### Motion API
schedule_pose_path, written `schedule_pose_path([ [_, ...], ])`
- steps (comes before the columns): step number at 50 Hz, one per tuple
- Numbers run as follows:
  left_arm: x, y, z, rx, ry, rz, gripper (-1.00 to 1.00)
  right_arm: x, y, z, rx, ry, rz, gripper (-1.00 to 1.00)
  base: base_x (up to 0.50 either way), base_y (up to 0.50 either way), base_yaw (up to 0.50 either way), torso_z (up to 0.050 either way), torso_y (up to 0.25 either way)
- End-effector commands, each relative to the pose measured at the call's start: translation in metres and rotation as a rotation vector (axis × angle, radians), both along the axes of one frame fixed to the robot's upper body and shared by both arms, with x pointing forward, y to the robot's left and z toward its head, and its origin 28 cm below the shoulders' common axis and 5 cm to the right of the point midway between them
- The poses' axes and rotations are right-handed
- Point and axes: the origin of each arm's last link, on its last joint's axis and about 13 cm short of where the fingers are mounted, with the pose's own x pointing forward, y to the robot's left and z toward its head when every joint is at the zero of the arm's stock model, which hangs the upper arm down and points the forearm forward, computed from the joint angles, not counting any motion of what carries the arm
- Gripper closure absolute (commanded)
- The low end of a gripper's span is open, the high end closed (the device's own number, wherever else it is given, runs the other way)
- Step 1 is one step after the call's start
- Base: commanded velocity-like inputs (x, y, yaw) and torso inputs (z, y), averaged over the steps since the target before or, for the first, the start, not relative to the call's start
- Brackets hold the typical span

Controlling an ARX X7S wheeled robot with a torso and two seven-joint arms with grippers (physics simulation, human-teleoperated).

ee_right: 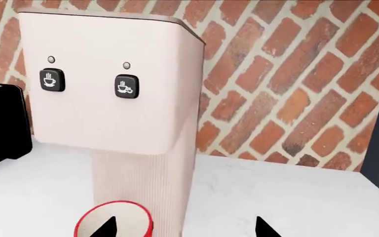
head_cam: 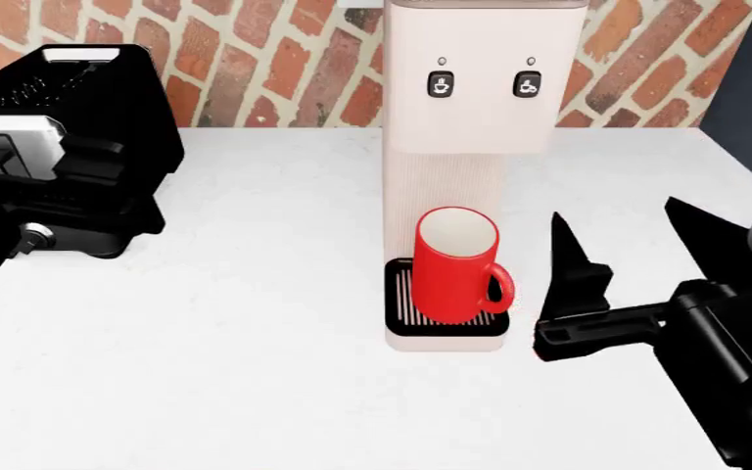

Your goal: Pick the mug from under the coffee machine dispenser and place it on the counter.

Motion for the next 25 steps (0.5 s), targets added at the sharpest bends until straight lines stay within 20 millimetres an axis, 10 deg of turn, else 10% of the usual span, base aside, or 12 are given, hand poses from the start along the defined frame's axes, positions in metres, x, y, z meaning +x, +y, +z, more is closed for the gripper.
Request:
schedule_pose_path([
  [1, 0.001, -0.001, 0.000, -0.002, -0.001, -0.005, -1.00, 0.002, -0.017, -0.008, -0.017, 0.080, 0.040, -1.00, 0.00, 0.00, 0.00, 0.000, 0.000],
  [25, 0.003, -0.002, 0.000, 0.002, 0.002, -0.003, -1.00, 0.010, -0.028, -0.041, -0.104, 0.245, 0.221, -1.00, 0.00, 0.00, 0.00, 0.000, 0.000],
])
